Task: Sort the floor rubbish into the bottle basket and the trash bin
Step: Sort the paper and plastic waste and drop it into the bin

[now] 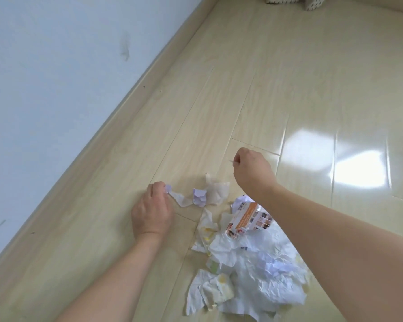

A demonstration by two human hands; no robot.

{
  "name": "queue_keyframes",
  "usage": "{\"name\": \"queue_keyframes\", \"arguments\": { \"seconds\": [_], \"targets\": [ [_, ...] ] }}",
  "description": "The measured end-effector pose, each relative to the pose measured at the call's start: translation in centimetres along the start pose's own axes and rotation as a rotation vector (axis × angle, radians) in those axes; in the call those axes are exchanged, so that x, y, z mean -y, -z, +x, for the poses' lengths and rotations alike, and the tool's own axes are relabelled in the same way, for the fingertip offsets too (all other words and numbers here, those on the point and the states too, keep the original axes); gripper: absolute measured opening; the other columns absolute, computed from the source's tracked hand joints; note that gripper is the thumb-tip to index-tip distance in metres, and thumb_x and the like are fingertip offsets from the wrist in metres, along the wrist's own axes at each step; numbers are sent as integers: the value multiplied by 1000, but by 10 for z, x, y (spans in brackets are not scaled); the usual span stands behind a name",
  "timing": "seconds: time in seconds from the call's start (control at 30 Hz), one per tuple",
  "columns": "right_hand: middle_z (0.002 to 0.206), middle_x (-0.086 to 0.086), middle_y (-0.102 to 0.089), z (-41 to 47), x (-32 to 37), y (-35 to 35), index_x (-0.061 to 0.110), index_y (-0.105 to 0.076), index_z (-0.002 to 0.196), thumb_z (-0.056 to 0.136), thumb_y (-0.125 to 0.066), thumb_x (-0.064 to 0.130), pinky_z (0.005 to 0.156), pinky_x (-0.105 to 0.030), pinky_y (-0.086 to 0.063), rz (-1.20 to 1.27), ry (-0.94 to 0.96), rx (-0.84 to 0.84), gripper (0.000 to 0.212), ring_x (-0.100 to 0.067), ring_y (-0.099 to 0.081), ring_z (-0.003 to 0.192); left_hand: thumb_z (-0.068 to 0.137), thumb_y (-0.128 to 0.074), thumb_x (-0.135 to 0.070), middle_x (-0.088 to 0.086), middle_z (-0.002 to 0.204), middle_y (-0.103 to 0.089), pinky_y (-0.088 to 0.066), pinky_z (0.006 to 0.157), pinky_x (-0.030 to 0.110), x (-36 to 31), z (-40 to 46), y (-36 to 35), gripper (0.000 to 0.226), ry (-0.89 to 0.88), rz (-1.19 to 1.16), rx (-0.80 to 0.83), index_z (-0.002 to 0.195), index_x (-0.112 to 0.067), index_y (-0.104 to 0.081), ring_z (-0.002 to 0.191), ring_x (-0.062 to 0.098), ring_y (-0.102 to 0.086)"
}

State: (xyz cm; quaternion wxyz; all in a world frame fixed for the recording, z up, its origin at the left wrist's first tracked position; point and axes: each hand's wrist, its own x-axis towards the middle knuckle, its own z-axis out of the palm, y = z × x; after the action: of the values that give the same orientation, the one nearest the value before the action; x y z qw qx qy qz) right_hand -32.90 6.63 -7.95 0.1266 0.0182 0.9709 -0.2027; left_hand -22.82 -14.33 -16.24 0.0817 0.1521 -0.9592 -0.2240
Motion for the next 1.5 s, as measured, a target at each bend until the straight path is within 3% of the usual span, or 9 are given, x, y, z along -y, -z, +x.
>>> {"name": "queue_keyframes", "arguments": {
  "seconds": [0.17, 0.3, 0.4, 0.5, 0.63, 0.8, 1.03, 1.33, 1.5],
  "targets": [
    [79, -3, -61, -89, -10, 75, 15, -56, 90, 94, -42, 12, 57, -32, -47, 28, 15, -31, 15, -24, -58, 66, 98, -40, -17, 3, 120, -65, -44, 78, 37, -16, 10, 34, 18, 324, -87, 266, 103, -15, -57, 102, 32, -61],
    [80, -1, -62, -182, -28, 114, 17, -55, 89, 95, -43, 14, 63, -35, -49, 30, -32, -4, 14, -22, -58, 69, 96, -50, -18, 23, 116, -63, -43, 77, 36, -41, -16, 89, 24, 604, -174, 262, 109, -1, -61, 106, 39, -60],
    [85, -1, -62, -258, -41, 158, 18, -55, 92, 96, -42, 14, 64, -33, -48, 20, -122, -21, 14, -22, -58, 75, 92, -53, -17, 19, 107, -67, -45, 70, 33, -86, -63, 147, 22, 539, -158, 382, 105, -5, -65, 98, 38, -64],
    [87, -1, -64, -323, -56, 201, 18, -57, 92, 95, -43, 13, 66, -34, -50, 39, -219, -66, 15, -19, -58, 76, 85, -51, -14, 15, 87, -71, -58, 64, 35, -138, -109, 188, 15, 417, -206, 555, 90, -7, -63, 69, 31, -68],
    [91, 0, -64, -421, -95, 262, 21, -61, 92, 95, -47, 18, 76, -37, -55, 102, -392, -174, 15, -19, -59, 80, 87, -43, -5, 12, 70, -63, -41, 46, 24, -249, -194, 258, 9, 188, -434, 778, 81, -11, -47, 48, 21, -53],
    [90, -3, -64, -525, -171, 306, 17, -61, 91, 95, -51, 16, 57, -23, -44, 157, -555, -266, 11, -15, -57, 73, 86, -60, -20, 6, 64, -64, -36, 46, 22, -365, -291, 283, 12, -67, -504, 882, 80, -12, -54, 47, 20, -49],
    [96, -8, -67, -614, -275, 301, 13, -66, 93, 89, -49, 13, 71, -32, -53, 290, -738, -258, 18, -26, -62, 86, 82, -49, -10, 5, 70, -71, -45, 60, 26, -470, -433, 246, 13, -313, -333, 1022, 75, -15, -59, 58, 18, -54],
    [123, -12, -61, -622, -347, 262, 8, -59, 126, 94, -45, 4, 89, -31, -52, 497, -810, -123, 36, -27, -60, 109, 85, -41, -4, 11, 98, -62, -55, 62, 35, -496, -485, 178, 26, -365, -30, 1146, 103, -10, -57, 79, 27, -67],
    [71, -2, -45, -618, -335, 268, 16, -45, 70, 90, -43, 3, 55, -22, -37, 458, -764, -120, 24, -16, -43, 63, 83, -40, -4, 17, 96, -68, -46, 59, 31, -482, -447, 194, 24, -390, 49, 1135, 95, -10, -61, 66, 26, -59]
  ]
}}
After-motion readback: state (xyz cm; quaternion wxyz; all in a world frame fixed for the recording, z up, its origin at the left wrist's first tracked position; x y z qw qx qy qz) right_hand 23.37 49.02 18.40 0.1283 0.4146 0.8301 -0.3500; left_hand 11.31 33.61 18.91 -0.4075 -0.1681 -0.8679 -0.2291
